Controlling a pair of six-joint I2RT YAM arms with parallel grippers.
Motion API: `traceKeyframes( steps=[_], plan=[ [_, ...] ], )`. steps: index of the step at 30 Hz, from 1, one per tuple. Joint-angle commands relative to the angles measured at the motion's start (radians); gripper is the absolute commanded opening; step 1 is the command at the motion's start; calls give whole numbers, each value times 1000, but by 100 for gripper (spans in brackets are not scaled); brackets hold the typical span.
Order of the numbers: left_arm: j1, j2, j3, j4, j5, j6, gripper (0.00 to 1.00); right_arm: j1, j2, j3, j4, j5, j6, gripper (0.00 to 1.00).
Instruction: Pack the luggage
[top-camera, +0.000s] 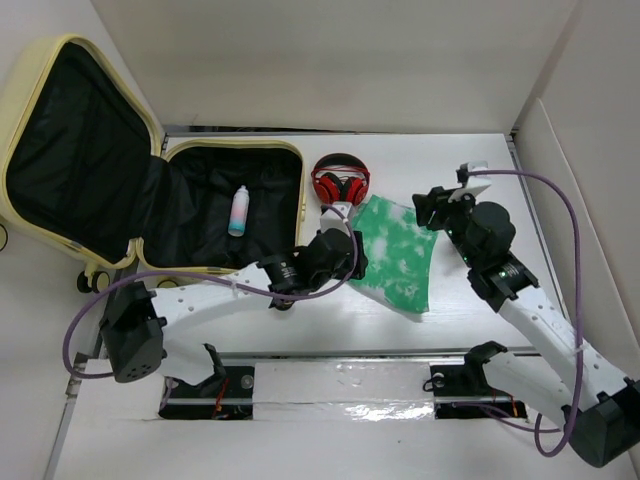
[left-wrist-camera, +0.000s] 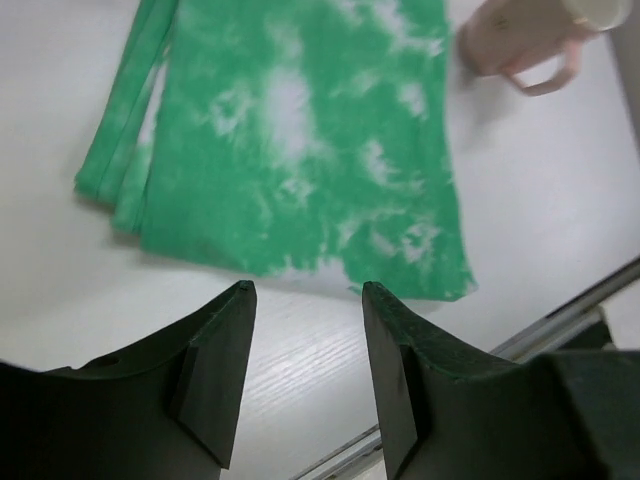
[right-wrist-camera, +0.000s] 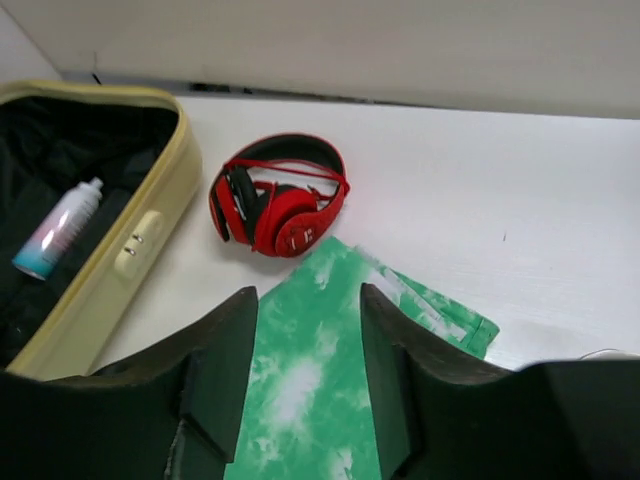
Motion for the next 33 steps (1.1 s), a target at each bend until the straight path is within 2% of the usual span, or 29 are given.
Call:
traceKeyframes(
  steps=[1, 3, 5, 7, 10, 16, 22, 26, 31, 33],
  plan=[
    [18, -6, -81, 59, -49, -184, 44, -24, -49, -13, -17, -23, -5, 53],
    [18, 14, -107, 40, -76, -256, 49, -37, -73, -29, -9, -51, 1, 54],
    [18, 31, -137, 56, -106, -299, 59, -46, -87, -37, -4, -66, 4, 54],
    [18, 52, -174, 74, -110, -312, 62, -57, -89, -37, -6, -82, 4, 54],
    [31, 120, -167, 76, -113, -318, 62, -57, -87, -43, 5, -108, 7, 54],
    [84, 267, -116, 158, -118, -295, 57, -57, -83, -43, 6, -123, 6, 54],
    [144, 390, -41, 174, -193, -270, 51, -57, -81, -51, 19, -123, 7, 54],
    [213, 431, -4, 223, -161, -237, 43, -47, -67, -51, 28, -123, 9, 54],
    [291, 465, 79, 240, -166, -200, 45, -47, -49, -56, 39, -123, 10, 54],
    [291, 456, 79, 235, -152, -192, 52, -47, -43, -54, 37, -123, 10, 55]
  ],
)
